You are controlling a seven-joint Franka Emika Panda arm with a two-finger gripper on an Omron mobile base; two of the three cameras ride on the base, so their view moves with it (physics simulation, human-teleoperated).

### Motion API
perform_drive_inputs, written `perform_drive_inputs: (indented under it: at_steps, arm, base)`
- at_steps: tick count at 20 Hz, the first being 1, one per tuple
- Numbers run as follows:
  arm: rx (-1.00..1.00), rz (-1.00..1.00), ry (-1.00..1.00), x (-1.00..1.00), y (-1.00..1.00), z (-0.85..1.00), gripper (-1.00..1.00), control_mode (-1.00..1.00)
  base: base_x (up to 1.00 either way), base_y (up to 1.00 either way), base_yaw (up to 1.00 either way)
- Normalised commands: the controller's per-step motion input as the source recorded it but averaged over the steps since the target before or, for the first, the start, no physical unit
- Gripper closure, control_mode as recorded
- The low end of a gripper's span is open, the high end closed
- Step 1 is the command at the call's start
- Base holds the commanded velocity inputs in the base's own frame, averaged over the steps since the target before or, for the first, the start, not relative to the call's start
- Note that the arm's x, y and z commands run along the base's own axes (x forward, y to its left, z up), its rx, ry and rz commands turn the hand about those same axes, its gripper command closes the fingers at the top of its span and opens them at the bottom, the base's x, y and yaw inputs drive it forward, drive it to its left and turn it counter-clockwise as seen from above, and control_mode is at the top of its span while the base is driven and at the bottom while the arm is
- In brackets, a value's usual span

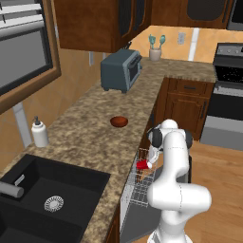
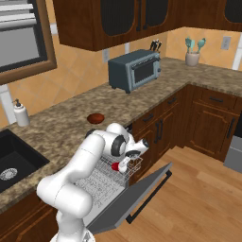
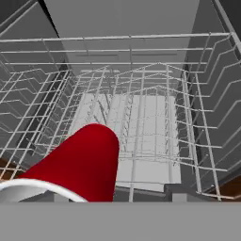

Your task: Pick up the cup and bowl from the counter, place them in the dishwasher, and close the dishwasher door.

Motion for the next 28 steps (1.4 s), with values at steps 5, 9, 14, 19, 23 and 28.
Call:
perform_drive_inputs:
  at_steps: [5,9,14,19,23,28]
  arm:
    - [0.0,0.0,0.0,0.0,0.0,0.16,-1.0,-1.0]
    - [0.0,0.0,0.01,-0.17,-0.07,0.5,-1.0,-1.0]
    - [0.0,0.0,0.0,-0.15,0.02,0.76,-1.0,-1.0]
    - [0.0,0.0,0.0,-0.29,0.0,0.89,-1.0,-1.0]
    - [0.0,0.0,0.0,-0.22,0.0,1.0,-1.0,-1.0]
    - [0.04,-0.09,0.02,-0.57,0.14,0.84,-1.0,-1.0]
  base:
    - [0.0,0.0,0.0]
    - [0.0,0.0,0.0]
    - [0.0,0.0,0.0]
    - [0.0,0.0,0.0]
    - [0.0,0.0,0.0]
    - [0.0,0.0,0.0]
